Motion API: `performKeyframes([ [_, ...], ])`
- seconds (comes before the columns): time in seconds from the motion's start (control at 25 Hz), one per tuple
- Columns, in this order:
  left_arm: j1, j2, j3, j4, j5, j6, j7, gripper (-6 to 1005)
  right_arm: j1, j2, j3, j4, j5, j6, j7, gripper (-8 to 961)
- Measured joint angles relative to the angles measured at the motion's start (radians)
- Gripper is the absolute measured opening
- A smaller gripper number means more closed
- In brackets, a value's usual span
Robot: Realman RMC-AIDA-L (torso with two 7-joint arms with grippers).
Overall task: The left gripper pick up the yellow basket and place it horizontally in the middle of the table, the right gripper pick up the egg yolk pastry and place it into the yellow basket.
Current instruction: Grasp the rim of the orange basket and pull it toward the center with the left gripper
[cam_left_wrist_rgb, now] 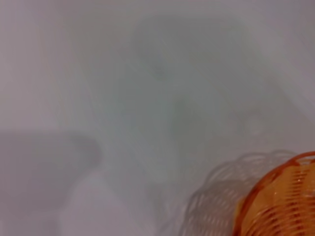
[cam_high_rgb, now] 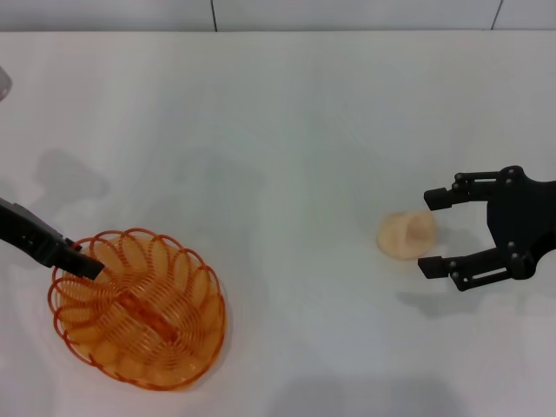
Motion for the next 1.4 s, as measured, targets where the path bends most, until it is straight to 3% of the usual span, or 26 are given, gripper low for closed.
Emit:
performKeyframes([
  [0.2, -0.005, -0.006, 0.000, -0.001, 0.000, -0.009, -0.004, 479, 0.000, 0.000, 0.000, 0.000, -0.001, -0.001, 0.000, 858],
  [0.64, -0.009, -0.010, 0.000, -0.003, 0.004, -0.022, -0.014, 240, -0.001, 0.000, 0.000, 0.000, -0.001, -0.009, 0.000, 858],
  [1.4, -0.024, -0.010, 0.028, -0.015, 0.007, -0.010, -0.026, 95, -0.001, 0.000, 0.004, -0.009, 0.001, -0.012, 0.000, 857],
])
